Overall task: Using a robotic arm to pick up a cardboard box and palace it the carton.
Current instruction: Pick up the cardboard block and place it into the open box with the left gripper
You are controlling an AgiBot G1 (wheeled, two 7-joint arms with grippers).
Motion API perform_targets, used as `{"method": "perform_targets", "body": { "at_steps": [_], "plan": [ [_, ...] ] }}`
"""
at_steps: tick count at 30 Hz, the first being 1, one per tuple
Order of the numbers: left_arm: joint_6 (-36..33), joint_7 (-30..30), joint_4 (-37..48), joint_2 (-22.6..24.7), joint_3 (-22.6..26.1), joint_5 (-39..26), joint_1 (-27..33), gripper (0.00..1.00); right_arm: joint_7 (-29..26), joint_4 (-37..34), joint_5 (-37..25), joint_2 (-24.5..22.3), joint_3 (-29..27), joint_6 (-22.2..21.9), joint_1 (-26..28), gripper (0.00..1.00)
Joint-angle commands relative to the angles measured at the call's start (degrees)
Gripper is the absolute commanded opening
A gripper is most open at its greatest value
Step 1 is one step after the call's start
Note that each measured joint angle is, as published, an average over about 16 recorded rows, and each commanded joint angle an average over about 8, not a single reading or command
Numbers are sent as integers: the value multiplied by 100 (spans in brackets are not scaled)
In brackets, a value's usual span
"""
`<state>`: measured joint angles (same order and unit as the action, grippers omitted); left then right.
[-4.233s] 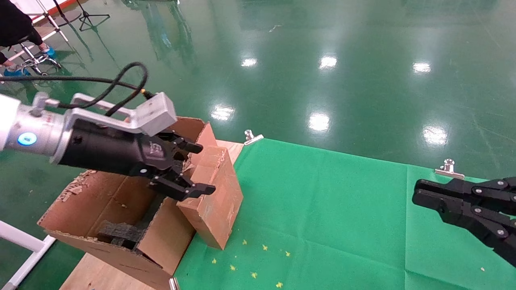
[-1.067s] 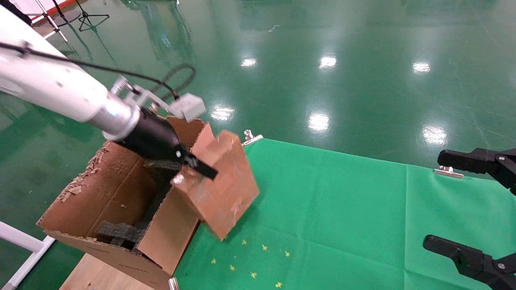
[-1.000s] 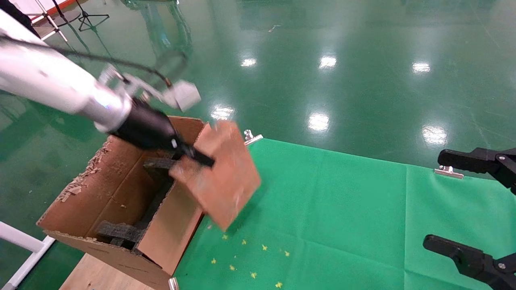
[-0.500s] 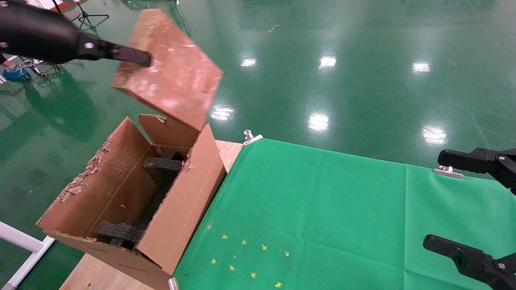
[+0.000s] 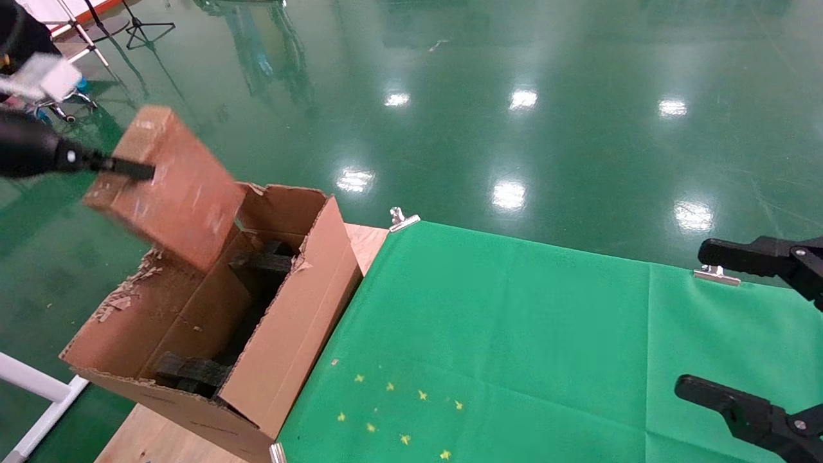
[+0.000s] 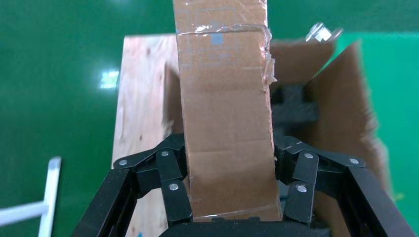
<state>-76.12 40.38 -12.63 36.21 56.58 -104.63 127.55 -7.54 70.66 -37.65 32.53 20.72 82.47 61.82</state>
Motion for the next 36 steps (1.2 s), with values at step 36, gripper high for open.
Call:
{"method": "perform_targets", "body": {
  "at_steps": [36],
  "plan": [
    [2092, -524, 1327, 539, -13, 57, -1820, 0, 0, 0, 0, 0, 0, 0, 0, 100]
  ]
}}
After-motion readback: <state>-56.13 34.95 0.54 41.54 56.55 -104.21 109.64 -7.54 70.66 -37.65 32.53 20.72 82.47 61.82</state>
